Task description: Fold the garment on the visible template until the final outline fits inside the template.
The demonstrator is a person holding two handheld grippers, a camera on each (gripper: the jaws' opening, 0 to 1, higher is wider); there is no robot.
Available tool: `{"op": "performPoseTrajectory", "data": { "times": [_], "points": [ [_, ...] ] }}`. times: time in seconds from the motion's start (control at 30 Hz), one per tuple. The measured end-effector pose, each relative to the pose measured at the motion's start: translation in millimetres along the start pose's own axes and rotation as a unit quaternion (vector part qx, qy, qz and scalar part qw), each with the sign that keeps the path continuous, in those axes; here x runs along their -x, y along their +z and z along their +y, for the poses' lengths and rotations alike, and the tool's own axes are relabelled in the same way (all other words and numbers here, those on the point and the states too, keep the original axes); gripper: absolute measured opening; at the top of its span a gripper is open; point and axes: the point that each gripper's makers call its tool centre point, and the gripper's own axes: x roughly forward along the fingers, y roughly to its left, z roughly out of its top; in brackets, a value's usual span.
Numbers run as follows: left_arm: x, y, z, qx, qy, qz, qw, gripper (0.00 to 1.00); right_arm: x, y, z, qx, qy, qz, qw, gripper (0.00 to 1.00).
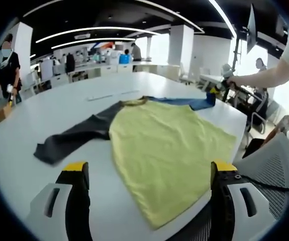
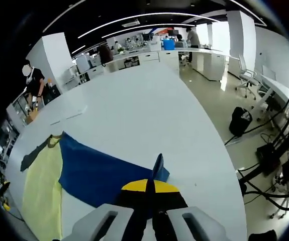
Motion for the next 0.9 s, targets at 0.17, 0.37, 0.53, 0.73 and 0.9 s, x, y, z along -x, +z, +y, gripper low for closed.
{"op": "performPoseTrajectory", "data": {
  "times": [0.17,0.37,0.53,0.73,0.9],
  "points": [
    [2,0.8,0.3,-0.002,-0.001,-0.003,1.0000,0.98,1,10.3,15,0.009,0.014,-0.001,0.9999,0.00],
    [3,1.2,-0.2,-0.007,-0.007,-0.003,0.9999,0.99,-1,19.5,30,0.032,0.031,0.002,0.9990,0.00],
    [4,-1.9,-3.3,-0.007,-0.015,0.004,0.9999,0.99,-7,26.9,43,0.041,0.043,0.005,0.9982,0.00],
    [5,-2.3,-3.3,-0.005,-0.019,0.002,0.9998,0.99,-27,45.6,41,0.059,0.061,0.010,0.9963,0.00],
    [7,-0.7,-0.1,-0.009,-0.012,-0.002,0.9999,0.98,-43,57.2,42,0.076,0.069,0.019,0.9946,0.00]
  ]
}}
